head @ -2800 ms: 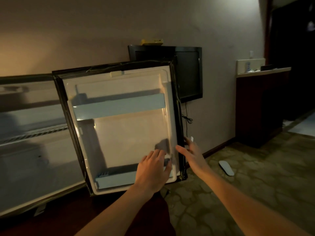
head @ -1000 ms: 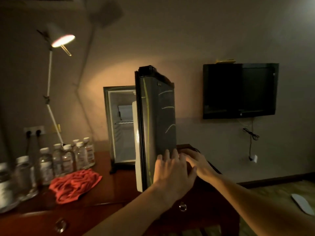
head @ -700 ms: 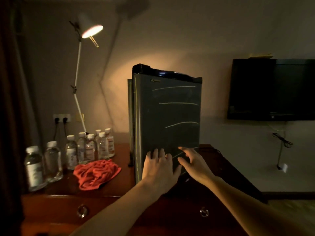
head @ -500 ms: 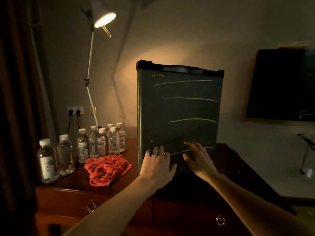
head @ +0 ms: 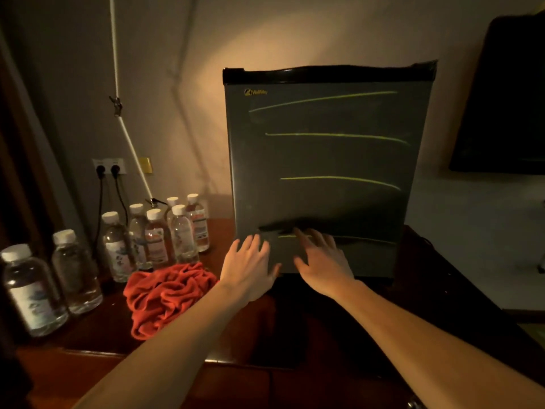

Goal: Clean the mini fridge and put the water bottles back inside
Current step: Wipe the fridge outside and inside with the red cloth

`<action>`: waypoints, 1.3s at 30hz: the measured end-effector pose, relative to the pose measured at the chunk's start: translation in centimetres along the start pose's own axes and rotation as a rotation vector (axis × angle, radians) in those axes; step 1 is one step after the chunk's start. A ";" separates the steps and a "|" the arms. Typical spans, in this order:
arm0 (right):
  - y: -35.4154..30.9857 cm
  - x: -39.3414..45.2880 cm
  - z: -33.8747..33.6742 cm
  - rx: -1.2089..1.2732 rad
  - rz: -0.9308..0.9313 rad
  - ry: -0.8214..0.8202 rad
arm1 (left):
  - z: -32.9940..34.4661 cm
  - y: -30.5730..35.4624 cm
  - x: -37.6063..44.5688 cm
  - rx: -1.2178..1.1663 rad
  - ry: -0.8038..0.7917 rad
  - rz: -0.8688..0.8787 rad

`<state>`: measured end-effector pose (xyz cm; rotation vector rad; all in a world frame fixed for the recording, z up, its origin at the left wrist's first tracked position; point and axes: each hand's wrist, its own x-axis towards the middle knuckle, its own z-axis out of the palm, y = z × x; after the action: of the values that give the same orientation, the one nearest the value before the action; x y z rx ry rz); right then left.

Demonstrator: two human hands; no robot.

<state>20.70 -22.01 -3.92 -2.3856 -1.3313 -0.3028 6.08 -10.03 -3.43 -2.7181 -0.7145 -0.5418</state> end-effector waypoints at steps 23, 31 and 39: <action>-9.4 -3.5 4.7 -0.024 -0.242 -0.084 | 0.8 -10.3 -10.1 0.005 -0.048 -0.197; -18.9 -0.6 8.3 0.099 -0.386 -0.336 | 1.8 -17.9 -14.0 0.026 -0.089 -0.323; -24.2 3.0 12.4 -0.033 -0.448 -0.559 | 4.2 -22.0 -14.8 -0.098 -0.042 -0.352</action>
<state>1.71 -2.87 -8.44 -2.2579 -2.1243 0.2523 -16.11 3.83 -9.68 -2.7118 -1.2195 -0.6110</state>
